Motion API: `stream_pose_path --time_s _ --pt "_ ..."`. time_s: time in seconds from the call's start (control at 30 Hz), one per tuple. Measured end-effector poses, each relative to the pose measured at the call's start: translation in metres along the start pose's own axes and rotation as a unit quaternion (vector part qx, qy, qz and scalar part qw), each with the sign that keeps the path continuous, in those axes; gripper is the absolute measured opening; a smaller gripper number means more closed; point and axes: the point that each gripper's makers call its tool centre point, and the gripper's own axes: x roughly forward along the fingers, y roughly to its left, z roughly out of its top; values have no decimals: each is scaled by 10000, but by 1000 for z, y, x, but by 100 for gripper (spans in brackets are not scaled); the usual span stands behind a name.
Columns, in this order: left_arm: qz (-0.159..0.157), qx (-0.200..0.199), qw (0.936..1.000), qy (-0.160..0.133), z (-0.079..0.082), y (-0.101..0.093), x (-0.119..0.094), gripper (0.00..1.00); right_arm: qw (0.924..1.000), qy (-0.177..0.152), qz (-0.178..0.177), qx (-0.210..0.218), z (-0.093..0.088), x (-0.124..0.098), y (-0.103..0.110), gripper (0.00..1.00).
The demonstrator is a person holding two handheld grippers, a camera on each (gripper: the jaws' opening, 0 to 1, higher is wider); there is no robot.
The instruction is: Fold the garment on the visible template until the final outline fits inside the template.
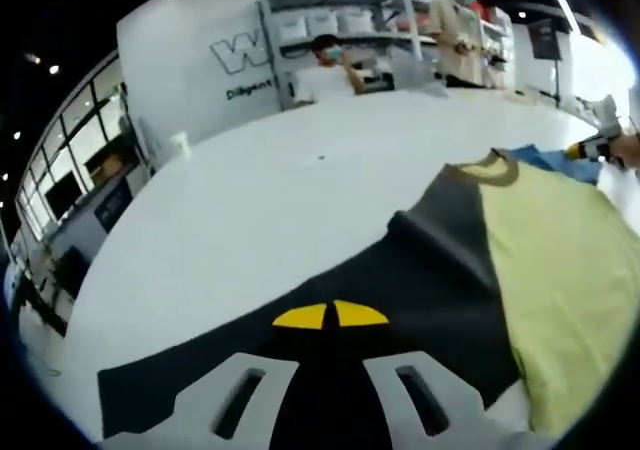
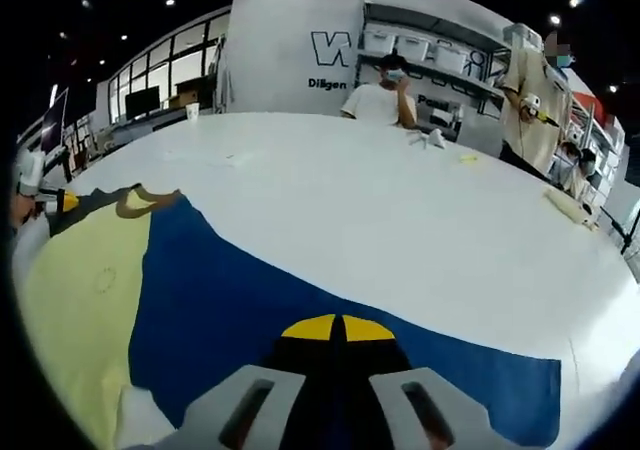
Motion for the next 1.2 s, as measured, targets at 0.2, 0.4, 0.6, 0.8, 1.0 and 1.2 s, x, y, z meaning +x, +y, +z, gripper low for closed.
stream_pose_path --time_s 0.2,0.4,0.6,0.8,1.0,1.2 --pt "36 100 9999 -55 -4 16 -1 1 9996 -109 -183 163 -5 -2 -18 0" --pt "230 -98 9996 -125 -15 41 -3 1 9976 -199 -424 508 -15 -8 -46 0" --pt "516 -520 9972 -117 -25 60 -10 16 9906 -196 -742 1132 -28 -18 -71 0" --pt "519 -848 9932 -602 -10 65 -53 24 9818 -1259 -214 1402 20 -63 -50 10" --pt "352 -834 9945 -522 -44 66 -99 37 9749 -1525 381 1575 6 -107 -10 23" --pt "299 -1045 9925 -564 -62 61 -124 41 9770 -1543 596 1346 -9 -140 16 33"
